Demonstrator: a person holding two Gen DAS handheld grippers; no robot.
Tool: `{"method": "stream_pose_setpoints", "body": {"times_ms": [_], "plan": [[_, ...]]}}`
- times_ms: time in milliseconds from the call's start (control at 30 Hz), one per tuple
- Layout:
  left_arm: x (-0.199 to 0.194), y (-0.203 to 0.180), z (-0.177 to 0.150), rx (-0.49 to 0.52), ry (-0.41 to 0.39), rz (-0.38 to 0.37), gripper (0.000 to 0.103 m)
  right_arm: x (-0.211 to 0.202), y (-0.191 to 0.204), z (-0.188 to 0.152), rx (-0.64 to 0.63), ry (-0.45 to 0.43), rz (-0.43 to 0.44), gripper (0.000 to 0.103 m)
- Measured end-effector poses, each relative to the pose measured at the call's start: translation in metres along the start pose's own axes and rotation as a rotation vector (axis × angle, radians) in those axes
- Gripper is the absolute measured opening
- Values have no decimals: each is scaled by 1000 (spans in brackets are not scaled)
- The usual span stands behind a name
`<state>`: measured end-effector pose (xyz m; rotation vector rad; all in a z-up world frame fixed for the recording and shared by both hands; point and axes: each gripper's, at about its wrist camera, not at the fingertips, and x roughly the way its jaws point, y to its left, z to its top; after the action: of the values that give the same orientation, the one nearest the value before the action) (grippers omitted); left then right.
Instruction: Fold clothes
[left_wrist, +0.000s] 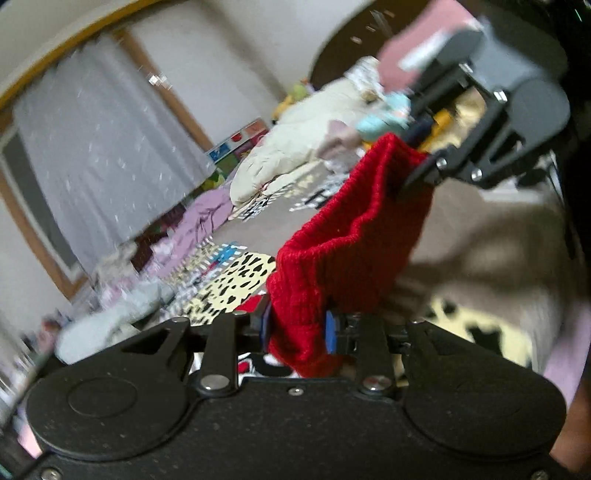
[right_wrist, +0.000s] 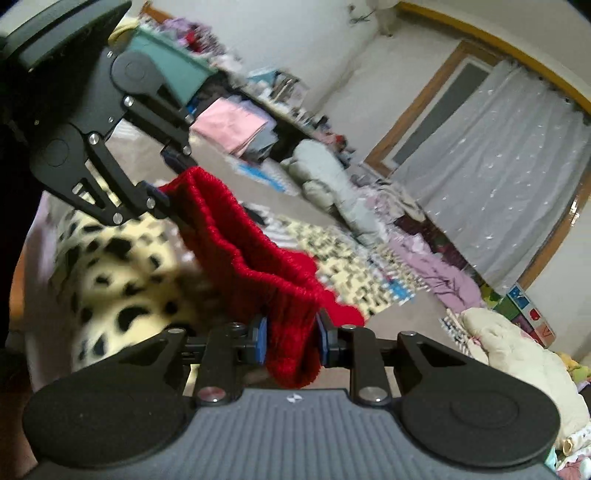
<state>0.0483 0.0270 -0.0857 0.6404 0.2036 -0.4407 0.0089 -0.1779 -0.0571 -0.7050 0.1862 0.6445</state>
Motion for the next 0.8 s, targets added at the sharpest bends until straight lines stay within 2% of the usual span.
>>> {"method": "stream_pose_setpoints", "body": {"times_ms": [67, 200, 367, 467, 600, 800], "plan": [[12, 19, 6, -84, -14, -14, 27, 11, -23, 4, 71, -25, 2, 27], [50, 66, 11, -318, -26, -65, 26, 37, -68, 9, 248, -83, -2, 28], [101, 104, 12, -517, -28, -109, 24, 89, -116, 3, 454, -98, 25, 28], [130, 122, 7, -644, -15, -138, 23, 118, -141, -9, 607, -103, 48, 28], [164, 141, 0, -761, 13, -161, 22, 156, -172, -36, 822, -112, 96, 28], [186, 150, -29, -940, 52, -189, 21, 206, -193, -77, 1052, -88, 193, 28]]}}
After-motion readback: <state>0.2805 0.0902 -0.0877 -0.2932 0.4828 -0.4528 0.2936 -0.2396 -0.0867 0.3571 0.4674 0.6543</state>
